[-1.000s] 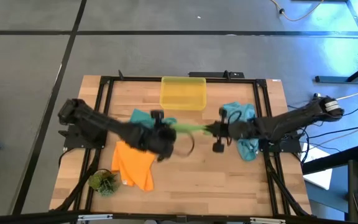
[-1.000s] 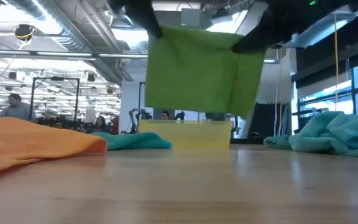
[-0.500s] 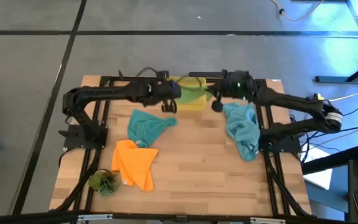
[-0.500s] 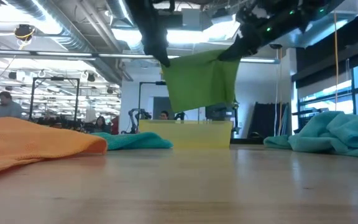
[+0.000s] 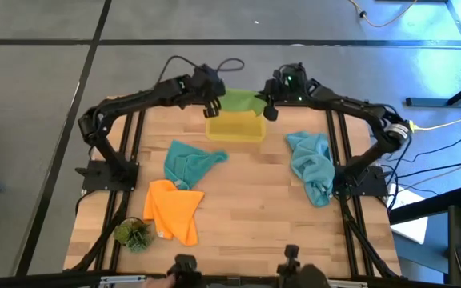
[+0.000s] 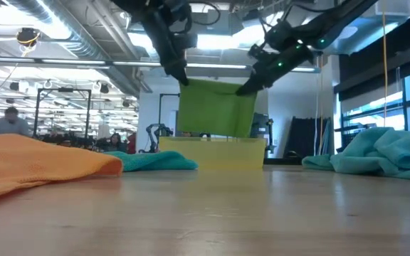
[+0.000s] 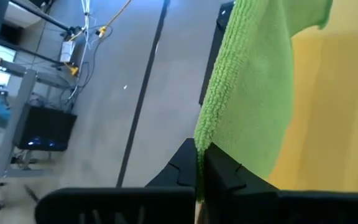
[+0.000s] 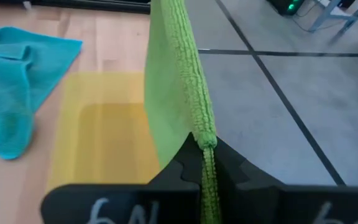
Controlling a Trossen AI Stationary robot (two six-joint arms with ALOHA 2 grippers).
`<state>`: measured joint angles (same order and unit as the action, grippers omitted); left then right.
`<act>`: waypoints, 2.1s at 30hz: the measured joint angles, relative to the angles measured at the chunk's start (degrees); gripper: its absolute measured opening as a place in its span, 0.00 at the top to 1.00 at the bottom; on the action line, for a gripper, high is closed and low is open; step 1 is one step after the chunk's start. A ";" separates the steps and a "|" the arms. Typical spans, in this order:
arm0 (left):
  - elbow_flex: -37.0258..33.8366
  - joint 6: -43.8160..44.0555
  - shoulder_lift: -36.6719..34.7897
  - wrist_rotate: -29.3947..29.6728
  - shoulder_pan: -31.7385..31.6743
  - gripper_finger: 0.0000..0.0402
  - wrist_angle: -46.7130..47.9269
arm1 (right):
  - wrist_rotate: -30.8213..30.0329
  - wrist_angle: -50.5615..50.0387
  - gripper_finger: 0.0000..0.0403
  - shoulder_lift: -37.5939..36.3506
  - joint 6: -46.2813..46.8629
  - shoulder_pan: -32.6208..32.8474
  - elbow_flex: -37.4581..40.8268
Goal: Fold microfiber towels
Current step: Put the green microfiber cloth into the yellow bin
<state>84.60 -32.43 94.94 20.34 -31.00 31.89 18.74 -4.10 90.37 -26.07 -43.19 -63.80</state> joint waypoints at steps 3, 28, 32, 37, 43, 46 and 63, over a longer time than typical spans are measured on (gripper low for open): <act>0.00 -2.19 0.00 -3.89 -3.09 1.00 -2.06 | 0.53 -0.58 0.98 2.21 -1.35 -1.22 -2.89; -0.02 -7.29 4.87 -20.74 -15.24 1.00 -11.32 | -0.60 -8.32 0.98 13.15 -13.27 -6.40 -19.06; 0.00 -7.07 4.87 -21.06 -15.24 1.00 -11.25 | 1.80 -11.91 0.98 13.06 -15.09 -6.46 -19.18; -0.49 -7.17 4.87 -21.50 -13.93 1.00 -7.18 | 2.77 -13.50 0.98 13.28 -15.74 -5.40 -18.32; -4.04 -8.91 4.83 -20.05 -11.63 1.00 -4.61 | 2.98 -15.61 0.98 13.35 -16.17 -2.66 -16.04; -5.86 -8.91 4.83 -19.51 -10.71 1.00 -4.48 | 3.02 -14.89 0.98 13.39 -16.26 -1.52 -13.88; -14.30 -9.84 4.83 -17.52 -5.85 1.00 -9.68 | 3.86 -7.27 0.98 13.39 -16.58 -0.69 -4.68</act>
<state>70.30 -42.27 99.77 2.82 -36.84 22.21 22.61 -11.37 103.77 -42.64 -43.88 -68.48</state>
